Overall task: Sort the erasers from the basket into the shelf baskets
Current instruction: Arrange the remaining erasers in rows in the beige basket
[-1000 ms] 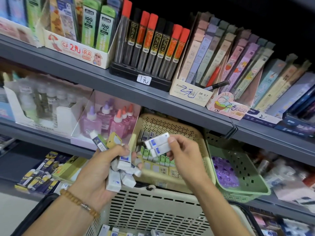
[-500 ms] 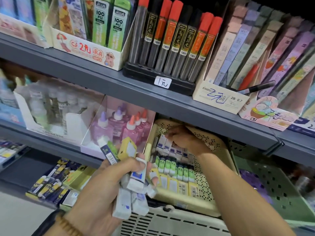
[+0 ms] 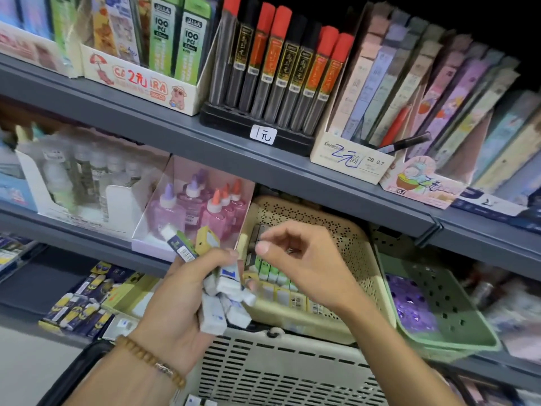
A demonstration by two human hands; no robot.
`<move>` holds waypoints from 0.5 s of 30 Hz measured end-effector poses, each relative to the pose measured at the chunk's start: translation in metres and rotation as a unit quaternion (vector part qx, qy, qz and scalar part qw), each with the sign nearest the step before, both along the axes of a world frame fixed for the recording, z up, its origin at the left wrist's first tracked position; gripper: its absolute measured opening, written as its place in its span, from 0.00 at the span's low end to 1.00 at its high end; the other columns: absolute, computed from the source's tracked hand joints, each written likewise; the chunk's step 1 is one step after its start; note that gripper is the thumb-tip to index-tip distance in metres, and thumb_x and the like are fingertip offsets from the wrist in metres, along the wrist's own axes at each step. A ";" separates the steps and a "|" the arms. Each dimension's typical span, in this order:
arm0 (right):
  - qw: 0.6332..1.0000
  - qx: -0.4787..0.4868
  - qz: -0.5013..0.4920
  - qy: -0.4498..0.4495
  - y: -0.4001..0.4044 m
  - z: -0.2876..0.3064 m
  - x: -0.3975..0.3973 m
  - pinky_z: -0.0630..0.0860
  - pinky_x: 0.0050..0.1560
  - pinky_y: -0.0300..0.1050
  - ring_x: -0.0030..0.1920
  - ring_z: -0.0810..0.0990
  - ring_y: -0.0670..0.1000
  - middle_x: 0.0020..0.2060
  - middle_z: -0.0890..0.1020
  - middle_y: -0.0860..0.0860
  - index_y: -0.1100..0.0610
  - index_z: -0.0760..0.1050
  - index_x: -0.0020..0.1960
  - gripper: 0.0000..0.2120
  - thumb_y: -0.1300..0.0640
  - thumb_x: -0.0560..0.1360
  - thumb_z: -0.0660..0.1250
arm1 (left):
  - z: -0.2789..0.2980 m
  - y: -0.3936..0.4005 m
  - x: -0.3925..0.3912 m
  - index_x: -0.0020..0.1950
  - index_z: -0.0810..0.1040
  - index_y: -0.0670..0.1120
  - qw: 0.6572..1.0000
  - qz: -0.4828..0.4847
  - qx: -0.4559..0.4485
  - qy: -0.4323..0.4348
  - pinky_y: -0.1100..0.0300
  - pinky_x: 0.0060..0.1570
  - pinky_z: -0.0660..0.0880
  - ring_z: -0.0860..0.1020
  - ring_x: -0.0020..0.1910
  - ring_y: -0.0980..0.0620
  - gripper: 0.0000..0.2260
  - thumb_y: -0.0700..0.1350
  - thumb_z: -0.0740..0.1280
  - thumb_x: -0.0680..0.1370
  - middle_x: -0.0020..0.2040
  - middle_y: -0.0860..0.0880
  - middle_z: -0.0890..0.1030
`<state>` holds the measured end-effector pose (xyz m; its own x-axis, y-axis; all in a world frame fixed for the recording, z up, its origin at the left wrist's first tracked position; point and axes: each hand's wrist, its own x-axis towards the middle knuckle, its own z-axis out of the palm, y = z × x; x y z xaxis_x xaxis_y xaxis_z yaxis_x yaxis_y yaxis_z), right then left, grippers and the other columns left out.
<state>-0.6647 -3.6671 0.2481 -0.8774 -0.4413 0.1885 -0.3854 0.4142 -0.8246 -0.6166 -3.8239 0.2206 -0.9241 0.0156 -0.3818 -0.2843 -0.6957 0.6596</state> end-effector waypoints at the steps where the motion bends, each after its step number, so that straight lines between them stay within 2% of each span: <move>1: 1.000 -0.009 0.023 0.001 -0.002 0.004 0.014 0.77 0.39 0.39 0.38 0.81 0.46 0.41 0.84 0.49 0.50 0.82 0.46 0.09 0.49 0.68 0.76 | 0.000 -0.001 0.004 0.45 0.73 0.38 1.000 0.003 0.011 -0.003 0.64 0.35 0.77 0.74 0.40 0.40 0.04 0.35 0.62 0.79 0.34 0.39 0.79; 2: 0.999 -0.002 0.043 0.002 -0.004 0.007 0.026 0.78 0.39 0.43 0.39 0.81 0.48 0.43 0.83 0.49 0.50 0.82 0.48 0.12 0.48 0.66 0.78 | 0.000 0.000 0.005 0.50 0.74 0.34 0.999 0.008 0.035 0.011 0.60 0.40 0.78 0.75 0.46 0.38 0.04 0.35 0.64 0.77 0.40 0.36 0.78; 3: 0.998 0.011 0.058 0.003 -0.005 0.009 0.034 0.79 0.40 0.45 0.40 0.81 0.50 0.45 0.81 0.48 0.49 0.82 0.49 0.15 0.48 0.64 0.79 | 0.001 0.001 0.010 0.57 0.74 0.32 0.998 0.008 0.062 0.026 0.54 0.44 0.79 0.75 0.50 0.37 0.13 0.35 0.66 0.74 0.47 0.35 0.77; 5: 0.996 0.047 0.074 0.019 -0.007 0.009 0.046 0.78 0.41 0.43 0.41 0.79 0.49 0.47 0.79 0.45 0.47 0.81 0.52 0.20 0.47 0.63 0.80 | 0.002 0.002 0.016 0.63 0.73 0.36 0.995 -0.002 0.095 0.041 0.48 0.44 0.80 0.74 0.51 0.38 0.23 0.37 0.69 0.68 0.53 0.36 0.73; 8: 0.993 0.085 0.055 0.056 -0.007 0.004 0.054 0.77 0.46 0.42 0.44 0.77 0.47 0.48 0.77 0.43 0.46 0.80 0.55 0.19 0.44 0.65 0.77 | 0.009 0.004 0.022 0.57 0.71 0.44 0.996 0.004 0.076 0.054 0.52 0.39 0.79 0.74 0.47 0.40 0.21 0.38 0.69 0.65 0.50 0.38 0.72; 11: 0.996 0.068 0.025 0.060 -0.005 -0.002 0.057 0.77 0.47 0.43 0.45 0.78 0.46 0.47 0.78 0.43 0.46 0.81 0.55 0.15 0.46 0.69 0.72 | 0.013 0.008 0.023 0.59 0.73 0.42 0.996 0.009 0.074 0.055 0.57 0.29 0.78 0.74 0.46 0.42 0.22 0.36 0.68 0.65 0.50 0.38 0.73; 13: 0.998 0.044 0.006 0.040 -0.005 -0.005 0.057 0.78 0.46 0.42 0.44 0.79 0.46 0.46 0.78 0.42 0.47 0.82 0.54 0.13 0.49 0.70 0.72 | 0.014 0.010 0.025 0.62 0.74 0.41 0.995 0.000 0.089 0.045 0.55 0.29 0.78 0.74 0.49 0.40 0.22 0.35 0.68 0.68 0.54 0.38 0.73; 15: 0.999 0.037 0.008 0.024 -0.005 -0.006 0.057 0.79 0.47 0.45 0.42 0.79 0.46 0.46 0.77 0.41 0.47 0.82 0.53 0.13 0.51 0.68 0.75 | 0.014 0.011 0.025 0.63 0.74 0.40 0.993 -0.019 0.104 0.054 0.54 0.30 0.78 0.74 0.45 0.40 0.21 0.35 0.67 0.70 0.54 0.38 0.71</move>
